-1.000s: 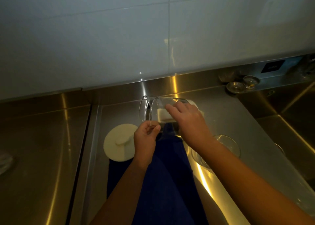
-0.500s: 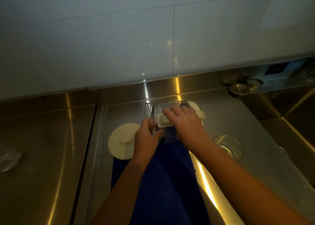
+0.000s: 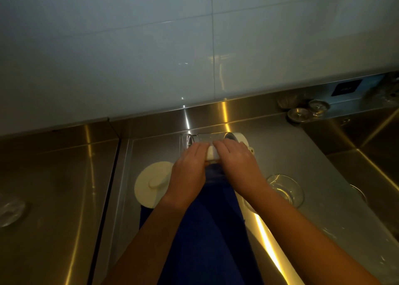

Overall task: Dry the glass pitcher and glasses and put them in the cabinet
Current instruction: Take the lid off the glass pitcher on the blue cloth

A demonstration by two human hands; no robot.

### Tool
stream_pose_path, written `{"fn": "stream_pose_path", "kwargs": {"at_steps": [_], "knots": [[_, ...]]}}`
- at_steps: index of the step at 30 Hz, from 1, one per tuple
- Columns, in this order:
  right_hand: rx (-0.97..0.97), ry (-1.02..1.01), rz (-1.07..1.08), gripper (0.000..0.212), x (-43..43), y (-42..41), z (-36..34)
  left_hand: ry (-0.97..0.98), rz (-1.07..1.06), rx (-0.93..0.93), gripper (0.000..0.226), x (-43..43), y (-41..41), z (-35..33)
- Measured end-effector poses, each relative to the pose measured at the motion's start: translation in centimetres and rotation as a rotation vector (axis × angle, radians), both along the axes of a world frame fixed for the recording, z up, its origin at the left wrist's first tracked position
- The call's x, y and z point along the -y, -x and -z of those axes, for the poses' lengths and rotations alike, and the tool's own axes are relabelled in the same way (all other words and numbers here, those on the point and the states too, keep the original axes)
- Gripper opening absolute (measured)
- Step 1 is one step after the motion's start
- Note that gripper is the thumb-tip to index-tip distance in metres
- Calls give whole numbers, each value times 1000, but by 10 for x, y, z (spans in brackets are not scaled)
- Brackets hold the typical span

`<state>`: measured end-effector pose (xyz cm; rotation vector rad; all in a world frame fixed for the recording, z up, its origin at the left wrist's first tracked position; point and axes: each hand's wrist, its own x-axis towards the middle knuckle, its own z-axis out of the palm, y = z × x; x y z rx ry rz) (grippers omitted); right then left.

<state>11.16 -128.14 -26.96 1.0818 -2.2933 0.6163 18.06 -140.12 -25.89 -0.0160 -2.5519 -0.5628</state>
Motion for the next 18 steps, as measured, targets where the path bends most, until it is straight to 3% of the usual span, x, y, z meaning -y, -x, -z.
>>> {"fn": "stream_pose_path", "kwargs": {"at_steps": [5, 14, 18], "knots": [[36, -81, 9, 86, -10, 11, 9, 15, -13, 41, 43, -1, -1, 1], [-52, -99, 35, 76, -8, 16, -3, -42, -74, -74, 24, 1, 4, -3], [-91, -148, 30, 74, -13, 25, -10, -112, -98, -71, 34, -5, 11, 0]]}}
